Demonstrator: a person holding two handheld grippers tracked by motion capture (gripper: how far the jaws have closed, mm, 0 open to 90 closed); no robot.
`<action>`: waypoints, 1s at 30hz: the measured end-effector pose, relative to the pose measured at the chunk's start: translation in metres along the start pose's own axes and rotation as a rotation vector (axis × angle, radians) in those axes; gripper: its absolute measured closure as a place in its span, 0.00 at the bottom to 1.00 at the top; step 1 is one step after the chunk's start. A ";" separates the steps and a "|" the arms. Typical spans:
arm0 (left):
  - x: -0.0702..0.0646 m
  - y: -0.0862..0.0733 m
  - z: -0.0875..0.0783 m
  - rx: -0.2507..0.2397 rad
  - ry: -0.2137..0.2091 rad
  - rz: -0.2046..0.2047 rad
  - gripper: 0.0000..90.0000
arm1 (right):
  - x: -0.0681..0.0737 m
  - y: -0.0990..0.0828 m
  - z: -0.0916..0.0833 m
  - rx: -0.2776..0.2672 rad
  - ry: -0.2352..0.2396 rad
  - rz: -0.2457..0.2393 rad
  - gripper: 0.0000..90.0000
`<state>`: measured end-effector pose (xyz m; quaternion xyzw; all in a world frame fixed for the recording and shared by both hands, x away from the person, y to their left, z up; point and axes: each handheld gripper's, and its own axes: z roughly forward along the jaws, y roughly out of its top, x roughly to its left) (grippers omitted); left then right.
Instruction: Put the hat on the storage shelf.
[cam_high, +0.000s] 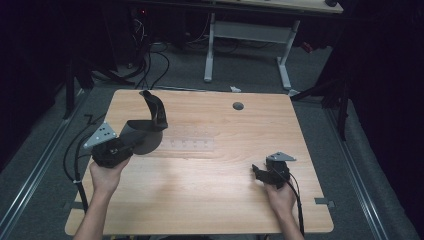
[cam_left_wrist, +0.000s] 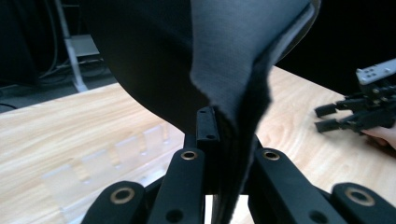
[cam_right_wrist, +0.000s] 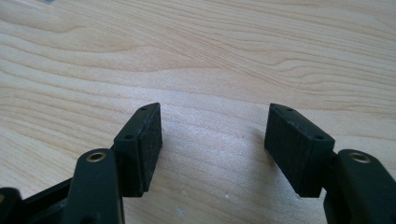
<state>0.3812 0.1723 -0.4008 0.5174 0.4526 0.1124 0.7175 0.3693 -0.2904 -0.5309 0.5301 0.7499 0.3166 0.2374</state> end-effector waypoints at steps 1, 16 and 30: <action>0.000 0.000 0.000 0.000 0.000 0.000 0.96 | 0.000 0.000 0.000 0.000 0.000 0.000 0.41; 0.031 0.008 0.010 -0.026 0.100 0.077 0.96 | 0.000 0.000 0.000 0.000 0.000 -0.001 0.41; 0.057 0.000 0.026 -0.049 0.196 0.134 0.96 | 0.001 -0.001 -0.001 0.001 0.002 0.001 0.40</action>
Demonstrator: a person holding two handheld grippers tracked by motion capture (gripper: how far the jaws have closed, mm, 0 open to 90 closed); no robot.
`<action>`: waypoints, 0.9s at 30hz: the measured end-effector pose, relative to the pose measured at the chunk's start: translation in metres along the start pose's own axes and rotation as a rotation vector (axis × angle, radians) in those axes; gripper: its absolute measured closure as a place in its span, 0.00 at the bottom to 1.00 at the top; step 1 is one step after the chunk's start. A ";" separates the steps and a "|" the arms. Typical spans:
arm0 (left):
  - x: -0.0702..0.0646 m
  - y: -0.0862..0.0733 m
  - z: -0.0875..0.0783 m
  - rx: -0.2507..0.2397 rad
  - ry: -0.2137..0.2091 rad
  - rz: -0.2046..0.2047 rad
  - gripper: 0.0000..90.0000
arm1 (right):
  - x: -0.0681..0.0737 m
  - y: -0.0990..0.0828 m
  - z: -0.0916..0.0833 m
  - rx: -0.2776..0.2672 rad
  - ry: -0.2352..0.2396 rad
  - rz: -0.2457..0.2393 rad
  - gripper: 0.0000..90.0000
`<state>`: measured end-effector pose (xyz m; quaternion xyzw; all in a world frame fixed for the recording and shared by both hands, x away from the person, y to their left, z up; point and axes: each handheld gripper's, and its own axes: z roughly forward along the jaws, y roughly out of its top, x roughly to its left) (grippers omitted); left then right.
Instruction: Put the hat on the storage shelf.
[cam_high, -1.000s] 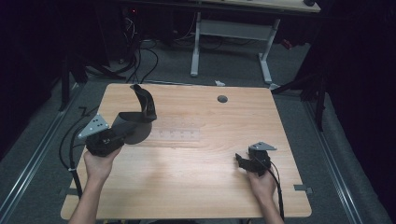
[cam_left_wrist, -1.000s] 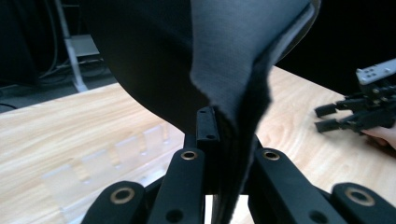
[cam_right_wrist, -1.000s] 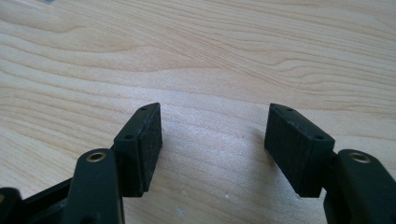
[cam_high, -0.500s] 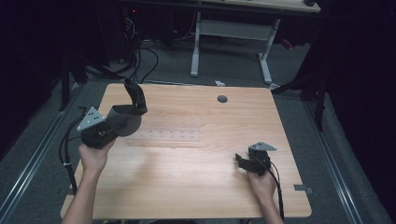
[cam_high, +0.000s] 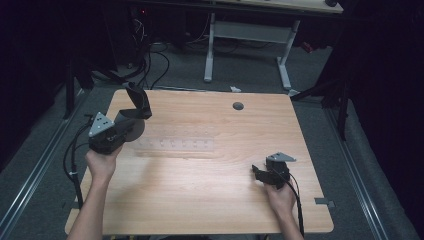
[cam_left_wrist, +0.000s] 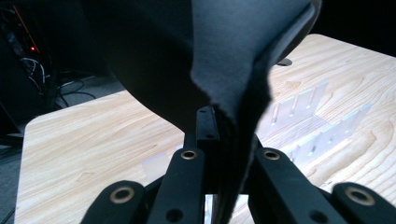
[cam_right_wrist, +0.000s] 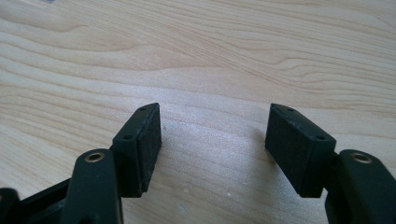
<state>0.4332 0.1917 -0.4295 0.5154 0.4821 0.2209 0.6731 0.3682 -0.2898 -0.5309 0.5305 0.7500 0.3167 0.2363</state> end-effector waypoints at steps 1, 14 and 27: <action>0.001 -0.001 0.002 -0.002 0.006 0.003 0.96 | 0.000 0.000 0.000 0.000 0.000 0.000 0.40; 0.013 -0.013 0.012 0.019 0.066 0.012 0.96 | 0.000 0.000 0.000 0.001 0.001 -0.002 0.40; 0.015 -0.016 0.014 0.006 0.085 -0.009 0.96 | 0.000 0.000 0.000 0.001 0.002 -0.002 0.40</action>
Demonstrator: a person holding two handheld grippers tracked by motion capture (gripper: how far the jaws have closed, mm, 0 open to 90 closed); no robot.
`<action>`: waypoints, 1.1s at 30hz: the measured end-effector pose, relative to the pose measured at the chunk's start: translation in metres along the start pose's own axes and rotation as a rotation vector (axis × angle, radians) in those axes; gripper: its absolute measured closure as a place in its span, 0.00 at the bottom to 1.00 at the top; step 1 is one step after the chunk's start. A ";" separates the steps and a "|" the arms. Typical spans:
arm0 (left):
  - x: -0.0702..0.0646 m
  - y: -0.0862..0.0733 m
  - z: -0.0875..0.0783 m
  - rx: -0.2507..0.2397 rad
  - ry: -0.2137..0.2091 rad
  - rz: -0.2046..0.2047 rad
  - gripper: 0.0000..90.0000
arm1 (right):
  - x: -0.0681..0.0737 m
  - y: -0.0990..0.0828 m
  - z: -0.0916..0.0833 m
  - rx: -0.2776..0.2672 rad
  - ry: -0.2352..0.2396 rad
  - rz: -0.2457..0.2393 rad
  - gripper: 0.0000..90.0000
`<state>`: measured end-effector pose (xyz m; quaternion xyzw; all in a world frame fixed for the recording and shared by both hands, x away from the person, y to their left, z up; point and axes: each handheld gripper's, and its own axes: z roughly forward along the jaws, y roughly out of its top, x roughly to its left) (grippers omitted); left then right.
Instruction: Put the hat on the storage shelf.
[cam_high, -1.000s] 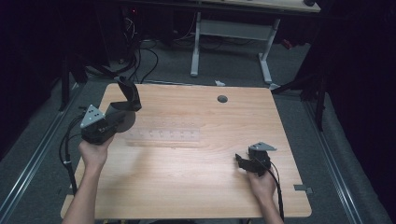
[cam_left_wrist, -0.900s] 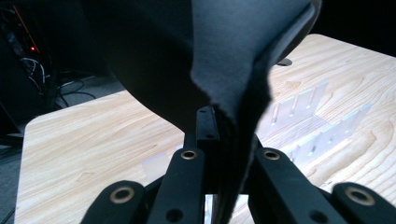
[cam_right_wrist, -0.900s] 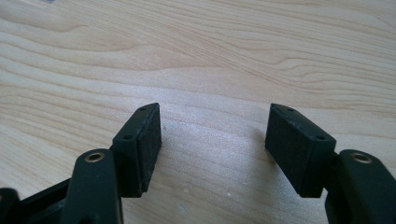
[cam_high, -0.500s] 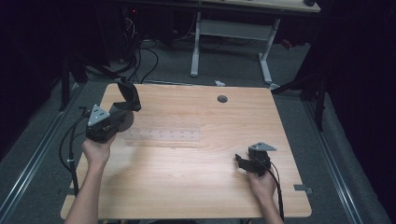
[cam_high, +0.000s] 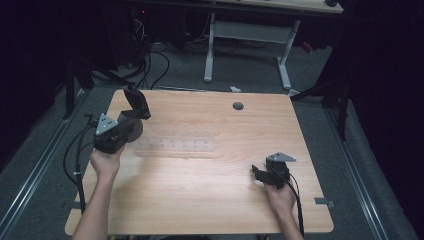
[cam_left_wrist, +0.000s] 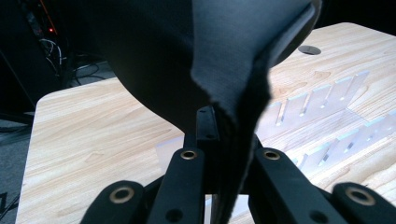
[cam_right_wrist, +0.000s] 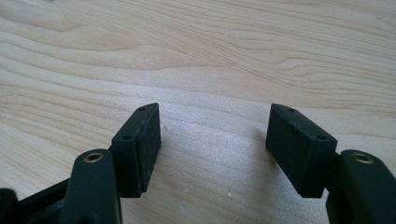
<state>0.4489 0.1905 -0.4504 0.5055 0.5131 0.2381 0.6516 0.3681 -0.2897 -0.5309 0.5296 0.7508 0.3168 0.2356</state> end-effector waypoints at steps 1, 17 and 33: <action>0.000 0.000 0.000 0.000 0.001 0.000 0.96 | 0.000 0.000 0.000 0.000 0.000 0.000 0.40; -0.002 -0.014 0.006 0.028 0.026 0.000 0.96 | 0.000 0.000 0.000 0.000 0.000 -0.003 0.40; 0.000 -0.032 0.001 0.024 0.052 -0.027 0.95 | 0.001 0.000 0.000 0.001 0.005 -0.004 0.39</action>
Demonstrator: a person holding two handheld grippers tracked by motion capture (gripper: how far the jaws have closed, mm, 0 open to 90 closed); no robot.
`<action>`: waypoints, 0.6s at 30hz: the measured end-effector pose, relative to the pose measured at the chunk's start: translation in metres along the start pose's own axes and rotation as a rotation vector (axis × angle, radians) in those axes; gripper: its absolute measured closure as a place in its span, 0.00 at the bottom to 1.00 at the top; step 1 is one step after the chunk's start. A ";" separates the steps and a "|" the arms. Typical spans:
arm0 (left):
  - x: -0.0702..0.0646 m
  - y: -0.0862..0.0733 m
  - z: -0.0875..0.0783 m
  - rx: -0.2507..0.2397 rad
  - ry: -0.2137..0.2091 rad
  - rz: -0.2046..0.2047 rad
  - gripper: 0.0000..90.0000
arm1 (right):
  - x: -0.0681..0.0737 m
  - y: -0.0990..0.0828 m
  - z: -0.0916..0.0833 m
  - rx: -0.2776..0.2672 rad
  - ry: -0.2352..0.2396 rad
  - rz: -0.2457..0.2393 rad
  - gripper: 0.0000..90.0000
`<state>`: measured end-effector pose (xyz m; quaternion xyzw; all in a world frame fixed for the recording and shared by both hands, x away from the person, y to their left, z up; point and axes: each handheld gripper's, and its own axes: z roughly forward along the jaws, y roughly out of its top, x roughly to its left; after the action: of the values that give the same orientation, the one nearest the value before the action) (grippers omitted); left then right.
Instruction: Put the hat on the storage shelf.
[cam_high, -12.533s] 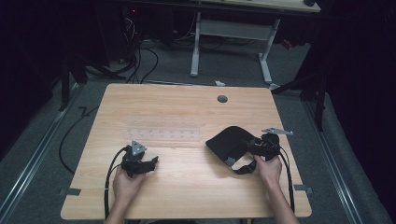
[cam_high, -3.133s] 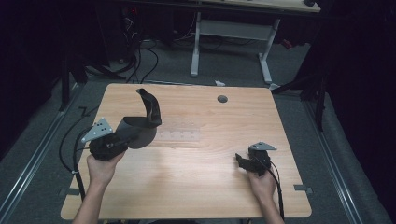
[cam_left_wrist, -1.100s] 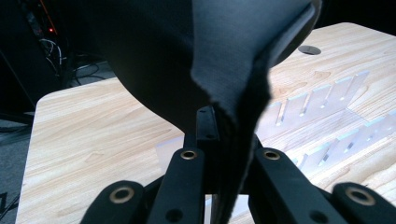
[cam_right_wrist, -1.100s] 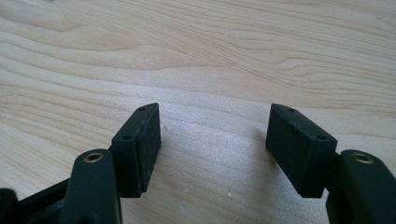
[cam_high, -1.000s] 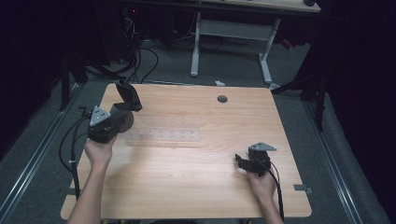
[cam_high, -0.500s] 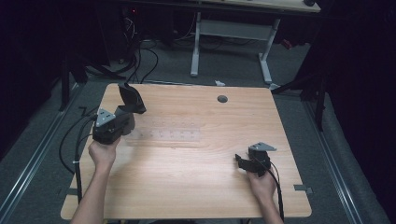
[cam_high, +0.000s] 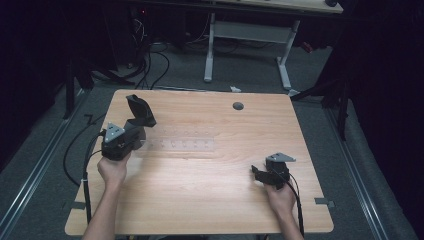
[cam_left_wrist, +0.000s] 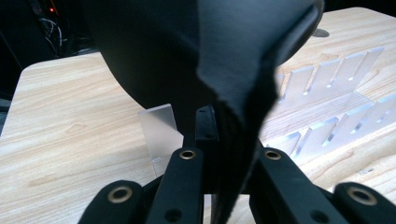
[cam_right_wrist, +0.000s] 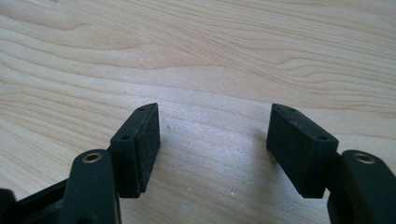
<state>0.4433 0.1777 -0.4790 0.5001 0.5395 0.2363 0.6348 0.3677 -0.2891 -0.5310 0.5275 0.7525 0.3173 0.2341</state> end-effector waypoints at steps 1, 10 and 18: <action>0.000 0.000 0.000 0.003 0.000 -0.001 0.95 | 0.000 0.000 0.000 -0.001 0.000 -0.002 0.39; 0.001 0.004 -0.001 0.008 0.016 -0.030 0.79 | 0.000 0.000 0.000 -0.003 0.002 -0.004 0.39; 0.007 0.012 -0.007 0.040 0.065 -0.090 0.53 | 0.000 0.000 0.000 -0.001 0.004 -0.006 0.39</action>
<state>0.4419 0.1915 -0.4707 0.4802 0.5864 0.2128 0.6167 0.3677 -0.2890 -0.5310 0.5247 0.7542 0.3181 0.2339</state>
